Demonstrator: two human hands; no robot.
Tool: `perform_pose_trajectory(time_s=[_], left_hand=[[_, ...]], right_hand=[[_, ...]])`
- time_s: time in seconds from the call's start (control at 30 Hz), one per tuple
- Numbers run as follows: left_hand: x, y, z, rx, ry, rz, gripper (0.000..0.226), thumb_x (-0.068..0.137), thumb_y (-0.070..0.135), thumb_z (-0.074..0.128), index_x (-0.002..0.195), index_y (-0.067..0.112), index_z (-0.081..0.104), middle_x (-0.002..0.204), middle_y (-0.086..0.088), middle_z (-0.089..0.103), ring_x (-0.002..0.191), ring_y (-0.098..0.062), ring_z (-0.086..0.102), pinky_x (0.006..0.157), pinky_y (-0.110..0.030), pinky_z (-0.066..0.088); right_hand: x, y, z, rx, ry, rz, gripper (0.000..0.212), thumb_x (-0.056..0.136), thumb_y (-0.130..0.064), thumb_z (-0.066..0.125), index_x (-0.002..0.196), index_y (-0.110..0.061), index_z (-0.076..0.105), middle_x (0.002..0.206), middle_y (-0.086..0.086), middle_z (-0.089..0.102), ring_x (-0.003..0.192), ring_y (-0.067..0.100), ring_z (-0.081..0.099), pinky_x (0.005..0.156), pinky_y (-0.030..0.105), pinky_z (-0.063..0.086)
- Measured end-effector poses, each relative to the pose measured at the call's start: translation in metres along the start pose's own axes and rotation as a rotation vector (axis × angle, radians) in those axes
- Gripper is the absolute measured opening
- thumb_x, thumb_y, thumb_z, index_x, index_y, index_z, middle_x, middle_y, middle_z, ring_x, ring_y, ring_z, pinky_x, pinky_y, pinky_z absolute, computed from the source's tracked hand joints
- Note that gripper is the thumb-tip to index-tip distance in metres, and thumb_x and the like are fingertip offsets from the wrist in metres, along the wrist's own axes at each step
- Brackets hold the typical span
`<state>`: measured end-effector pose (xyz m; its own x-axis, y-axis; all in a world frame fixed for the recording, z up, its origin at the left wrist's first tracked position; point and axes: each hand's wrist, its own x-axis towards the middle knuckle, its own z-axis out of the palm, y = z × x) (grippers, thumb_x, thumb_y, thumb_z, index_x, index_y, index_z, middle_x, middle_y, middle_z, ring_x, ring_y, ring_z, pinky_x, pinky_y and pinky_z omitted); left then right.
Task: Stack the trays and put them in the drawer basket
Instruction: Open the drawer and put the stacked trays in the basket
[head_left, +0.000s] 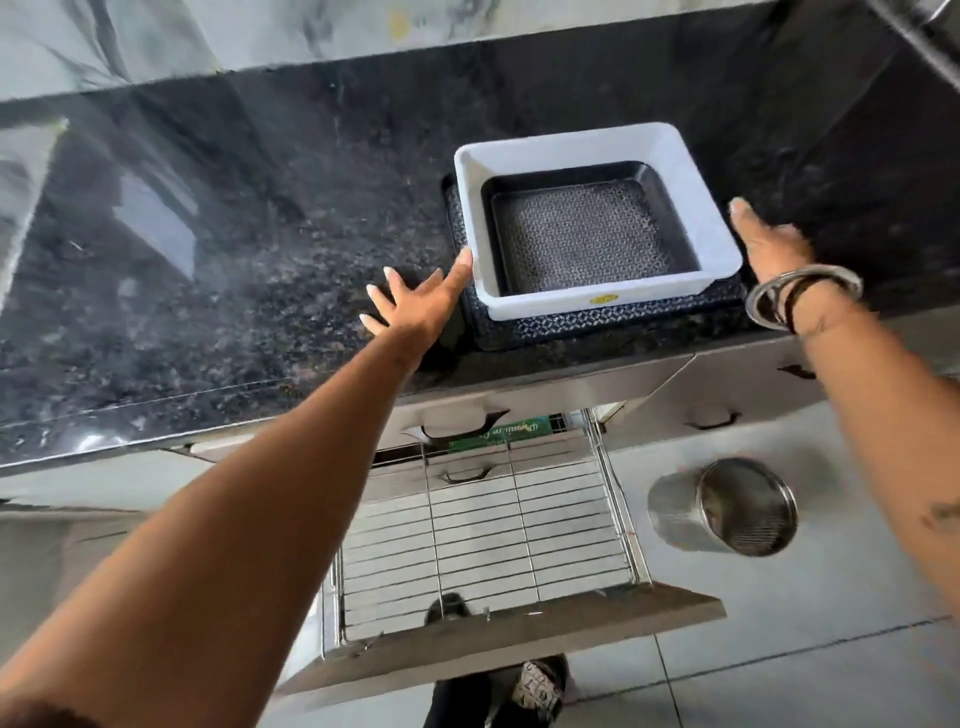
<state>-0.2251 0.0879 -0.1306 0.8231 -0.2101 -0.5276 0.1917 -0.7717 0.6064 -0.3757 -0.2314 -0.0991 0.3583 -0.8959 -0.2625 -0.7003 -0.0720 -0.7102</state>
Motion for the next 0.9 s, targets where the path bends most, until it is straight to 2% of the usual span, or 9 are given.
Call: perform_pose_trajectory(time_s=[0.07,0.17,0.23,0.33,0.4,0.47,0.63,0.77,0.9], left_hand=[[0.005,0.004,0.007,0.014,-0.004,0.012,0.101,0.051,0.097,0.023,0.141,0.051,0.035,0.166,0.005,-0.004,0.151,-0.025,-0.016,0.118,-0.055,-0.014],[0.004,0.004,-0.001,-0.124,-0.044,0.025,0.096,0.057,0.091,0.036,0.131,0.033,0.057,0.163,-0.002,0.017,0.151,-0.024,0.005,0.119,-0.053,0.005],[-0.011,0.007,-0.020,-0.403,-0.089,0.049,0.072,0.062,0.079,0.057,0.107,0.024,0.062,0.120,-0.009,0.055,0.115,-0.024,0.049,0.097,-0.043,0.038],[-0.058,-0.003,-0.057,-0.567,-0.105,0.127,0.053,0.064,0.061,0.072,0.091,0.020,0.053,0.085,-0.009,0.047,0.078,-0.023,0.043,0.073,-0.037,0.035],[-0.112,-0.032,-0.078,-0.575,-0.091,0.151,0.048,0.066,0.053,0.074,0.081,0.012,0.053,0.076,-0.010,0.041,0.074,-0.024,0.039,0.070,-0.039,0.032],[-0.175,-0.072,-0.096,-0.540,-0.125,0.156,0.056,0.067,0.049,0.075,0.078,-0.002,0.058,0.075,-0.014,0.048,0.070,-0.025,0.046,0.066,-0.041,0.039],[-0.290,-0.168,-0.106,-0.490,-0.222,-0.239,0.053,0.051,0.043,0.086,0.090,0.008,0.077,0.078,-0.011,0.074,0.065,-0.022,0.070,0.055,-0.029,0.058],[-0.287,-0.224,-0.070,-0.487,-0.299,-0.564,0.067,0.039,0.041,0.089,0.089,0.000,0.073,0.061,-0.007,0.067,0.055,-0.024,0.068,0.057,-0.029,0.053],[-0.213,-0.259,-0.017,-0.532,-0.259,-0.587,0.063,0.067,0.032,0.084,0.110,-0.009,0.066,0.084,-0.016,0.069,0.080,-0.032,0.067,0.077,-0.038,0.055]], right_hand=[[0.017,-0.006,0.018,-0.081,-0.121,0.050,0.101,0.052,-0.088,0.055,0.116,-0.009,0.056,0.101,-0.008,0.066,0.116,0.022,0.052,0.101,0.034,0.037],[0.015,-0.010,0.025,0.031,-0.095,0.074,0.087,0.060,-0.056,0.073,0.126,-0.005,0.052,0.127,0.010,0.062,0.107,0.024,0.058,0.095,0.033,0.046],[-0.001,-0.017,0.017,0.129,-0.066,0.065,0.074,0.063,-0.039,0.075,0.124,-0.002,0.054,0.120,0.010,0.064,0.090,0.021,0.058,0.075,0.022,0.047],[-0.065,-0.025,-0.006,0.221,-0.053,0.027,0.046,0.070,-0.028,0.073,0.106,-0.002,0.061,0.096,0.007,0.059,0.065,0.016,0.052,0.035,0.007,0.036],[-0.122,-0.009,-0.025,0.215,-0.081,0.016,0.021,0.073,-0.025,0.073,0.083,-0.008,0.068,0.075,0.003,0.057,0.061,0.017,0.049,0.040,0.016,0.040],[-0.180,0.023,-0.047,0.126,-0.179,-0.002,0.022,0.072,-0.031,0.074,0.069,-0.011,0.065,0.063,-0.002,0.058,0.059,0.019,0.051,0.052,0.026,0.041],[-0.281,0.115,-0.080,-0.110,-0.566,0.064,0.031,0.072,-0.050,0.073,0.075,-0.019,0.071,0.068,-0.006,0.071,0.067,0.015,0.065,0.061,0.030,0.050],[-0.299,0.157,-0.046,-0.157,-0.637,0.202,0.026,0.060,-0.053,0.072,0.062,-0.027,0.072,0.046,-0.013,0.064,0.042,-0.006,0.055,0.048,0.012,0.041],[-0.259,0.209,0.034,-0.179,-0.507,0.414,0.041,0.055,-0.046,0.079,0.052,-0.007,0.067,0.053,0.002,0.064,0.058,0.021,0.060,0.054,0.026,0.041]])
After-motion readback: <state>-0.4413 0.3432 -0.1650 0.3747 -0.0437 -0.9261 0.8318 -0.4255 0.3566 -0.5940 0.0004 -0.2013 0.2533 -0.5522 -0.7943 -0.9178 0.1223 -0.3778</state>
